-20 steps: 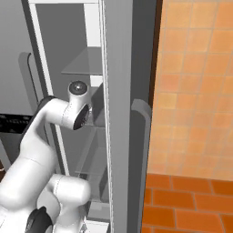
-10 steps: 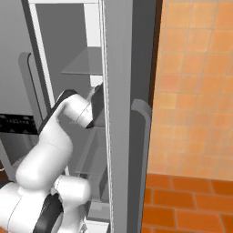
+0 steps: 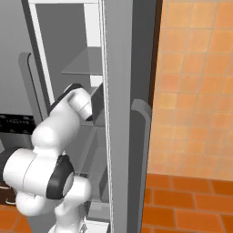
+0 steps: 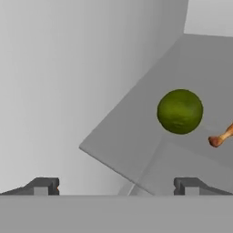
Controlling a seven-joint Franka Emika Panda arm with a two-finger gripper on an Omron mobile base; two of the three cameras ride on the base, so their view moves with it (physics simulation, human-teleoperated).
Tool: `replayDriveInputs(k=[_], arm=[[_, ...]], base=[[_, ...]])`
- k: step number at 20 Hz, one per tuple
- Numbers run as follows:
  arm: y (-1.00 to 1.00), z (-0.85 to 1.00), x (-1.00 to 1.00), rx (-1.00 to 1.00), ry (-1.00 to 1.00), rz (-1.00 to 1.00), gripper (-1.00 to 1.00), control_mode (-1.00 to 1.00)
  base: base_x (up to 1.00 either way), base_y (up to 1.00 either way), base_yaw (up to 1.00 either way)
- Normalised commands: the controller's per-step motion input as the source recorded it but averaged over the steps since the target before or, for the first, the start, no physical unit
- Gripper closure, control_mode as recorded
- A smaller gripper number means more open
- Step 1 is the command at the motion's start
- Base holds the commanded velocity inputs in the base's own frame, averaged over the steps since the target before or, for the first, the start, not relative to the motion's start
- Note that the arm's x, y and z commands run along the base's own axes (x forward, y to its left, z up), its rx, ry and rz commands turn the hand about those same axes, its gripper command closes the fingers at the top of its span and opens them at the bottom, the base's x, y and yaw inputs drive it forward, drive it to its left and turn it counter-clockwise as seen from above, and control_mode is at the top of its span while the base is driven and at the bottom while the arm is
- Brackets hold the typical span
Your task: Place one lime and one chicken drumstick in each tupperware on the nearby counter, to pack two identical lunches.
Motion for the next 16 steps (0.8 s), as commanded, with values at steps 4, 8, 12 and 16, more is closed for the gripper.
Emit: replayDriveInputs(k=[4,8,12,16], arm=[[0.04,-0.01,0.32,-0.08,0.0,0.0,-1.0,-1.0],[0.0,-0.16,0.38,-0.06,0.0,0.0,-1.0,-1.0],[0.0,-0.32,0.44,-0.02,0.0,0.0,-1.0,-1.0],[0.0,-0.31,0.57,0.0,0.0,0.0,-1.0,-1.0]], base=[[0.0,0.0,0.0],[0.0,0.0,0.0],[0.0,0.0,0.0],[0.0,0.0,0.0]])
